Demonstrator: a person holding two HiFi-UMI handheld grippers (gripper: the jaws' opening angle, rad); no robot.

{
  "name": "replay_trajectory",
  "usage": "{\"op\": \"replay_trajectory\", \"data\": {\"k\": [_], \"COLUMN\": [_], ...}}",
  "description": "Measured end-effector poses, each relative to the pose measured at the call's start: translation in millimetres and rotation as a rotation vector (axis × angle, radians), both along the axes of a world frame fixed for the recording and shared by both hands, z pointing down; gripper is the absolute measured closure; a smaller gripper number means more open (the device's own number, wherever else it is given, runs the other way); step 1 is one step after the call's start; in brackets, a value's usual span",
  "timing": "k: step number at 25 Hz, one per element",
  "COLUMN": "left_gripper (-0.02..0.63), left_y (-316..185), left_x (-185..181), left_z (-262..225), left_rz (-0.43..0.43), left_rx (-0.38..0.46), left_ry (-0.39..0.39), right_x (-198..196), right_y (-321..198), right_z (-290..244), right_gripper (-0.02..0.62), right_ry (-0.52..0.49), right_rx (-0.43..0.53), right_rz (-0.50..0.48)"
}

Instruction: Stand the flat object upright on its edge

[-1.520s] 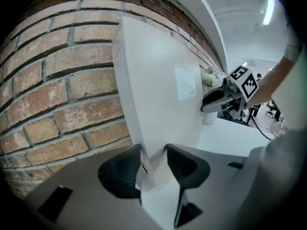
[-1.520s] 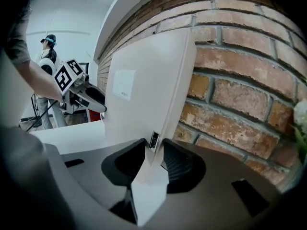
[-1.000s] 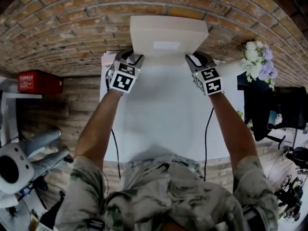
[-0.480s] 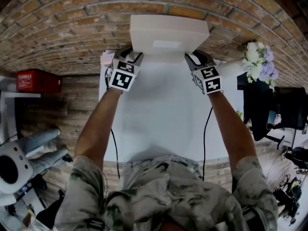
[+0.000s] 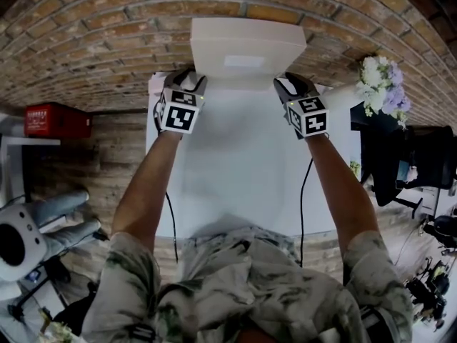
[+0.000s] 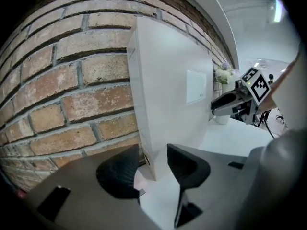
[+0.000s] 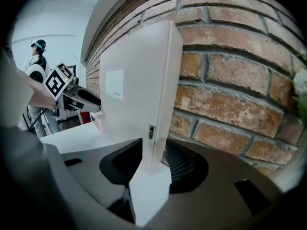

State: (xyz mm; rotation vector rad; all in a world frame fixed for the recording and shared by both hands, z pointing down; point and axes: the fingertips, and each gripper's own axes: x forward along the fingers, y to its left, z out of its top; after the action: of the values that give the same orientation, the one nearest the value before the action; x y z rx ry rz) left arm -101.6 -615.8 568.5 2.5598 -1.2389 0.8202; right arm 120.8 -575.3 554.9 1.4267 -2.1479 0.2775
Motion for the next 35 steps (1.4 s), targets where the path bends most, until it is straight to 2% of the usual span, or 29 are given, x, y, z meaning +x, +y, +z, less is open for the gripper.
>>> {"op": "replay_trajectory", "data": {"k": [9, 16, 21, 26, 31, 35], "left_gripper": [0.419, 0.426, 0.498, 0.56, 0.578, 0.581], "left_y": [38, 104, 174, 254, 344, 411], "left_x": [-23, -21, 14, 50, 76, 83], "left_z": [-10, -14, -27, -40, -58, -69], "left_rz": [-0.056, -0.086, -0.025, 0.051, 0.104, 0.139], "left_rx": [0.011, -0.044, -0.067, -0.089, -0.108, -0.134], "left_ry": [0.056, 0.183, 0.265, 0.298, 0.33, 0.352], "right_x": [0, -23, -40, -51, -52, -53], "right_y": [49, 106, 162, 229, 309, 373], "right_z": [5, -14, -33, -46, -54, -60], "right_gripper": [0.439, 0.486, 0.525, 0.551, 0.566, 0.572], "right_ry": [-0.03, -0.08, -0.142, -0.194, -0.216, -0.241], "right_rx": [-0.001, 0.046, 0.093, 0.109, 0.108, 0.097], "right_rz": [0.005, -0.053, -0.092, -0.121, -0.145, -0.161]}}
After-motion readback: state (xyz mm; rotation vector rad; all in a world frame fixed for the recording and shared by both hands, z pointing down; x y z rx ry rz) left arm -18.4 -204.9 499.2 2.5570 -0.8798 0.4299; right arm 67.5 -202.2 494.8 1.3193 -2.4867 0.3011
